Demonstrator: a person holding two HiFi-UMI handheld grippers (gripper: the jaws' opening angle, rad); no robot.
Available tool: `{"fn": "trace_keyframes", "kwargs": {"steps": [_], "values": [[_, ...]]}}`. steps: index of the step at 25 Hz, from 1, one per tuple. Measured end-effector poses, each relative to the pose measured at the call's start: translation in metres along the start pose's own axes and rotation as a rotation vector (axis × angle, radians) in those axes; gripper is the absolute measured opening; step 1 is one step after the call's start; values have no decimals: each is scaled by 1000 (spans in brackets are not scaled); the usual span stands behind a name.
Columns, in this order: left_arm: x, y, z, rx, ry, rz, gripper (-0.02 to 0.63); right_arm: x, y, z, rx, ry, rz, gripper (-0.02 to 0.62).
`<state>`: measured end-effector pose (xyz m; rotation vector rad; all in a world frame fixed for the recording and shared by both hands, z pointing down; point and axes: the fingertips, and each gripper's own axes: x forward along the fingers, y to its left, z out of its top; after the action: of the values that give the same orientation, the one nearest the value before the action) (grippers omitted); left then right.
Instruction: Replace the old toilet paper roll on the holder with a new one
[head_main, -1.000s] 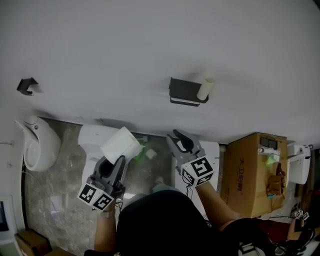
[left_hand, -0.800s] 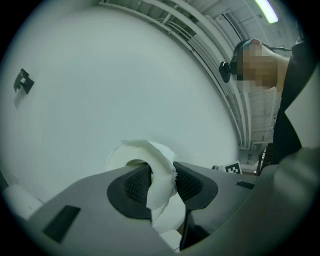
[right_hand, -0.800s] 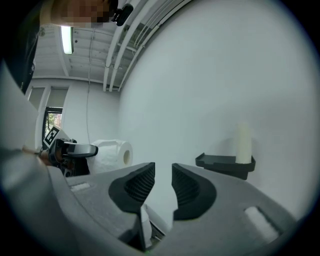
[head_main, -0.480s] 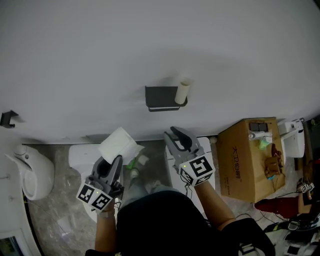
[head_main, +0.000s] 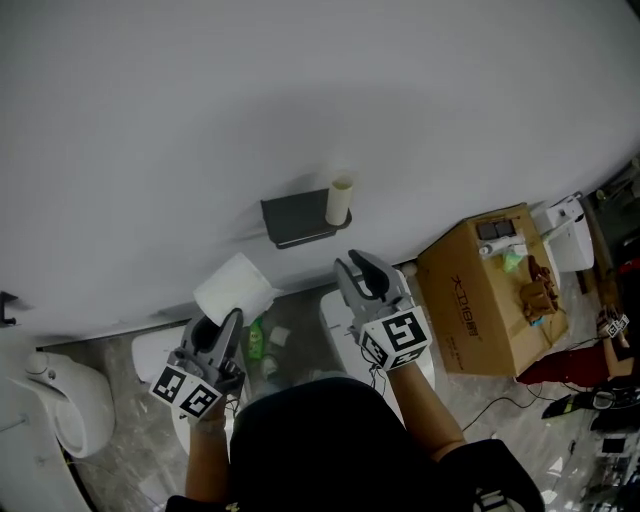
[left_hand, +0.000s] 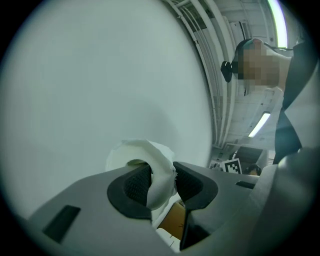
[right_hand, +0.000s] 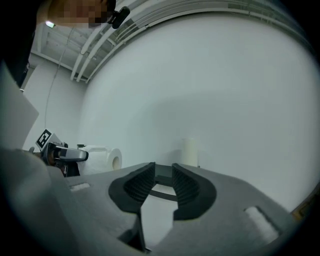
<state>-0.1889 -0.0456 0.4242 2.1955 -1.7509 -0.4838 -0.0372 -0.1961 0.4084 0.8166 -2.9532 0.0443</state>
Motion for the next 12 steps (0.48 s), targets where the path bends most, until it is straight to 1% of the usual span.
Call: {"fn": "trace_keyframes", "kwargs": {"steps": [6, 10, 12], "values": [[20, 14, 5, -2, 9, -32, 141, 11, -24, 3, 2, 2, -86, 103], [25, 23, 8, 3, 10, -29, 141, 26, -41, 11, -1, -5, -113, 105], [25, 28, 10, 2, 7, -23, 141, 36, -48, 15, -3, -6, -116, 151]]}}
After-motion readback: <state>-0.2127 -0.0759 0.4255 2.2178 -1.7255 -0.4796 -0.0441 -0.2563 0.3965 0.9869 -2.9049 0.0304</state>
